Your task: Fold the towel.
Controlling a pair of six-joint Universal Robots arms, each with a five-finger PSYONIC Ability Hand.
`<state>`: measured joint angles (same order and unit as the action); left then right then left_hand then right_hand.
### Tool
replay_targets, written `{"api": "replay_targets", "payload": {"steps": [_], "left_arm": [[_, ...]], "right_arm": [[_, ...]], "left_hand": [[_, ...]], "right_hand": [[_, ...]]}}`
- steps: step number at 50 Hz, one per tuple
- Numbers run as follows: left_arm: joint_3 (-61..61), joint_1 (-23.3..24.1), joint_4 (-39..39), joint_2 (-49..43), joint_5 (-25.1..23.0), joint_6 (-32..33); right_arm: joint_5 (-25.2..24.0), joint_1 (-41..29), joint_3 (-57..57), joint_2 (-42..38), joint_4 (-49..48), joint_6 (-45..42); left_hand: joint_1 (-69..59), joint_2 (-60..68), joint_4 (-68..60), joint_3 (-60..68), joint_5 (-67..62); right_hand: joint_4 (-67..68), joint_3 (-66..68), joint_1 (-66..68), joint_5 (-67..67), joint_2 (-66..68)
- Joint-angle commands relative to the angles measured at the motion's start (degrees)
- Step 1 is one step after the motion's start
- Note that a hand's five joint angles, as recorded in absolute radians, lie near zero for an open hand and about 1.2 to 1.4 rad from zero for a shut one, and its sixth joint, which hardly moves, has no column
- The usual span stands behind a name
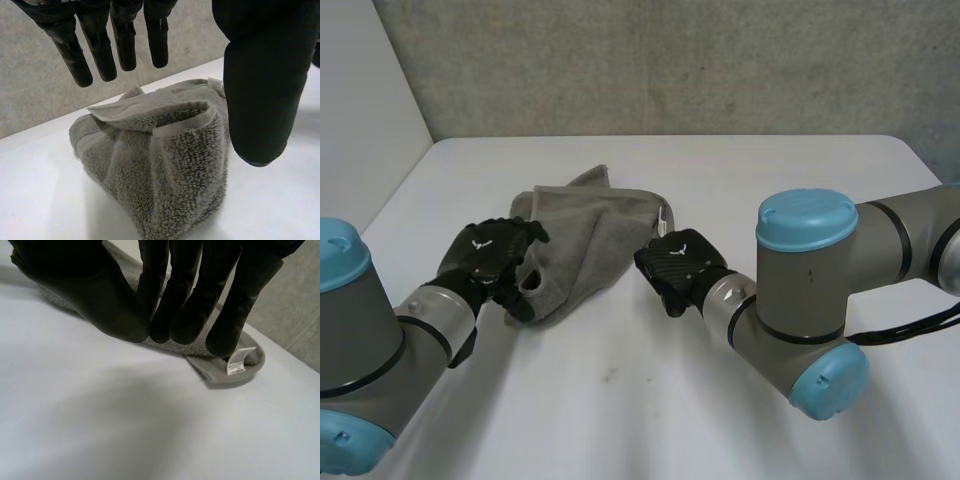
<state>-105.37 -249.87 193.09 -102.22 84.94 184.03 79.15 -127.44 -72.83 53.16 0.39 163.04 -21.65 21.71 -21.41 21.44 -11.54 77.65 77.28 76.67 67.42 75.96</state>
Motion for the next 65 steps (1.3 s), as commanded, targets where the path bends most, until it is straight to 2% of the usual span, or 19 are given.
{"api": "replay_targets", "payload": {"steps": [1,12,14,17,19,23,25,27,34,35,36,38,39,41,47,49,52,57,65], "left_arm": [[0.52,-1.23,0.01,-2.01,-0.04,0.19],[1.66,-1.15,-0.08,-6.67,-0.04,0.19],[1.83,-1.15,-0.08,-7.02,-0.13,0.19],[1.92,-1.15,-0.08,-6.76,-0.3,0.19],[1.83,0.08,-0.34,-5.8,-0.48,0.19],[1.66,2.37,-1.4,-4.04,-1.01,0.1],[1.4,6.48,-3.32,-1.67,-1.01,0.27],[0.96,8.33,-4.55,-0.88,-1.01,0.27],[-2.56,14.32,-10.36,2.2,-0.92,3.53],[-3.87,15.37,-10.88,3.51,-0.92,4.83],[-3.88,15.38,-10.89,3.52,-0.92,4.85],[-6.5,16.6,-11.15,6.06,-0.92,7.47],[-6.51,16.61,-11.15,6.07,-0.92,7.48],[-8.53,16.7,-11.24,8.61,-0.74,9.06],[-10.65,16.52,-11.5,11.52,-0.66,9.68],[-11.87,16.26,-11.68,12.92,-0.66,9.77],[-12.49,16.26,-11.77,13.54,-0.66,9.77],[-14.33,16.08,-12.29,15.47,-0.66,9.68],[-16.18,16.08,-12.73,15.83,-0.66,9.77]], "right_arm": [[0.39,0.08,0.76,0.45,0.05,0.0],[0.57,0.17,0.41,0.54,0.23,0.0],[0.66,0.17,0.06,0.72,0.23,0.0],[0.66,0.17,-0.12,0.72,0.23,0.0],[0.83,0.26,-0.38,1.24,0.23,0.0],[1.54,0.52,-0.21,2.21,0.14,0.26],[2.5,2.09,0.32,2.91,0.23,0.44],[2.76,3.15,0.58,3.26,0.32,0.7],[1.36,4.48,2.08,4.23,1.2,0.26],[-0.03,4.57,3.03,4.23,2.41,0.0],[-0.05,4.57,3.04,4.23,2.43,0.0],[-4.59,4.57,5.75,3.62,5.23,-0.18],[-4.62,4.57,5.77,3.62,5.24,-0.18],[-9.6,4.39,9.53,2.48,7.6,-1.14],[-15.43,3.95,15.96,-0.34,10.25,-5.19],[-17.7,3.69,20.77,-3.48,13.05,-8.42],[-18.15,3.16,23.17,-5.35,14.64,-10.2],[-18.15,-1.84,33.52,-13.06,20.26,-17.74],[-17.8,-4.66,43.28,-22.03,24.66,-21.79]], "left_hand": [[-10.6,10.54,-10.84,10.81,-10.71],[-30.11,30.05,-30.36,30.32,-30.22],[-40.48,40.42,-40.73,40.69,-40.59],[-47.27,47.21,-47.51,47.48,-47.38],[-58.31,58.26,-58.56,58.52,-58.42],[-58.35,58.29,-58.59,58.56,-58.46],[-58.35,58.29,-58.59,58.56,-58.46],[-58.35,58.29,-58.59,58.56,-58.46],[-58.35,58.29,-58.59,58.56,-58.46],[-58.35,58.29,-58.59,58.56,-58.46],[-58.35,58.29,-58.59,58.56,-58.46],[-58.35,58.29,-58.59,58.56,-58.46],[-58.35,58.29,-58.59,58.56,-58.46],[-58.35,58.29,-58.59,58.56,-58.46],[-58.35,58.29,-58.59,58.56,-58.46],[-58.35,58.29,-58.59,58.56,-58.46],[-58.35,58.29,-58.59,58.56,-58.46],[-58.35,58.29,-58.59,58.56,-58.46],[-58.35,58.29,-58.59,58.56,-58.46]], "right_hand": [[2.35,2.72,3.33,2.58,4.04],[2.35,2.72,3.33,2.58,4.04],[2.35,2.72,3.33,2.58,4.04],[2.35,2.72,3.33,2.58,4.04],[2.35,2.72,3.33,2.58,4.04],[2.35,2.72,3.33,2.58,4.04],[2.35,2.72,3.33,2.58,4.04],[2.35,2.72,3.33,2.58,4.04],[0.73,1.1,1.71,0.96,2.41],[-9.26,-8.89,-8.28,-9.03,-7.58],[-9.36,-8.99,-8.38,-9.13,-7.68],[-30.45,-30.08,-29.47,-30.22,-28.76],[-30.56,-30.19,-29.58,-30.33,-28.87],[-48.99,-48.62,-48.01,-48.76,-47.3],[-54.11,-53.74,-53.13,-53.88,-52.42],[-54.11,-53.74,-53.13,-53.88,-52.42],[-54.11,-53.74,-53.13,-53.88,-52.42],[-54.11,-53.74,-53.13,-53.88,-52.42],[-52.77,-52.39,-51.79,-52.53,-51.08]]}}
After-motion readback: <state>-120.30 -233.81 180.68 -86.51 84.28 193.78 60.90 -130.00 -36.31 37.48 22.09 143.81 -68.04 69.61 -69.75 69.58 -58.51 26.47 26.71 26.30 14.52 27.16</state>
